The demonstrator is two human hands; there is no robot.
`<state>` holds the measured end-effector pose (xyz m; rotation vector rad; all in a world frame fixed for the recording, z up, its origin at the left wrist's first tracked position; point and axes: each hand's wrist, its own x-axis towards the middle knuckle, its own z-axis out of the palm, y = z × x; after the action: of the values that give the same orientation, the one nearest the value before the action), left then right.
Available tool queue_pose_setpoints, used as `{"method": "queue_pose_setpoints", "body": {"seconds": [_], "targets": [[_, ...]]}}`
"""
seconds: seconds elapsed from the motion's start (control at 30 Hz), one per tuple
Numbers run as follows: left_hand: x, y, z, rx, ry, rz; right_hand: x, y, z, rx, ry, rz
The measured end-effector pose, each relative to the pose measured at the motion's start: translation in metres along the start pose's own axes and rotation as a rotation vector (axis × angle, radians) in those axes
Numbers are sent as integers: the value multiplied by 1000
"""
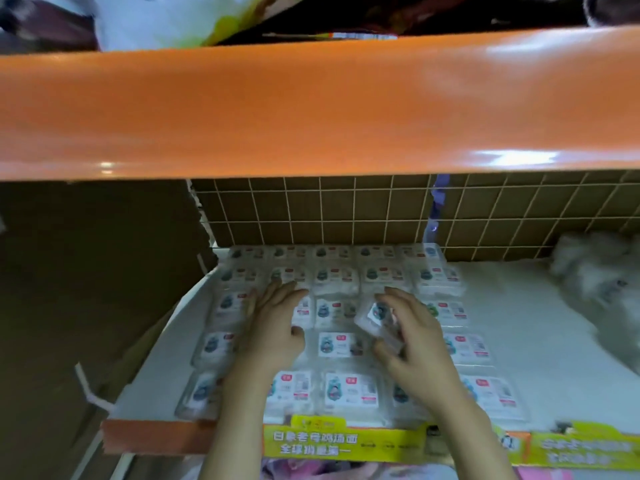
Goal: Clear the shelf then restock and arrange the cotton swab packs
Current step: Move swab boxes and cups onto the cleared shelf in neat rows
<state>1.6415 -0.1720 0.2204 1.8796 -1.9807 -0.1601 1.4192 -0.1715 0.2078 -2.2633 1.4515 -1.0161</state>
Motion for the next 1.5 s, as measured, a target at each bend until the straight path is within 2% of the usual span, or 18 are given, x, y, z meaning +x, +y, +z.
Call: {"method": "queue_pose_setpoints", "body": {"seconds": [0.13, 0.53, 0.8, 0.9, 1.0, 1.27, 1.5], "targets": [[2, -1, 3, 62, -21, -7, -1, -7, 3, -55, 35, 0], [5, -4, -2, -50, 11, 63, 0, -16, 12, -97, 39, -1], [11, -4, -1, -53, -75, 86, 5, -19, 18, -92, 77, -48], [9, -6, 6, 27, -76, 53, 5, -17, 18, -94, 74, -49], [6, -10, 7, 81, -15, 12, 6, -14, 19, -95, 49, -47], [-26, -32, 23, 49, 147, -75, 30, -21, 28, -110, -27, -88], [-28, -35, 26, 76, 120, -103, 58, -24, 37, -238, -300, -119]]}}
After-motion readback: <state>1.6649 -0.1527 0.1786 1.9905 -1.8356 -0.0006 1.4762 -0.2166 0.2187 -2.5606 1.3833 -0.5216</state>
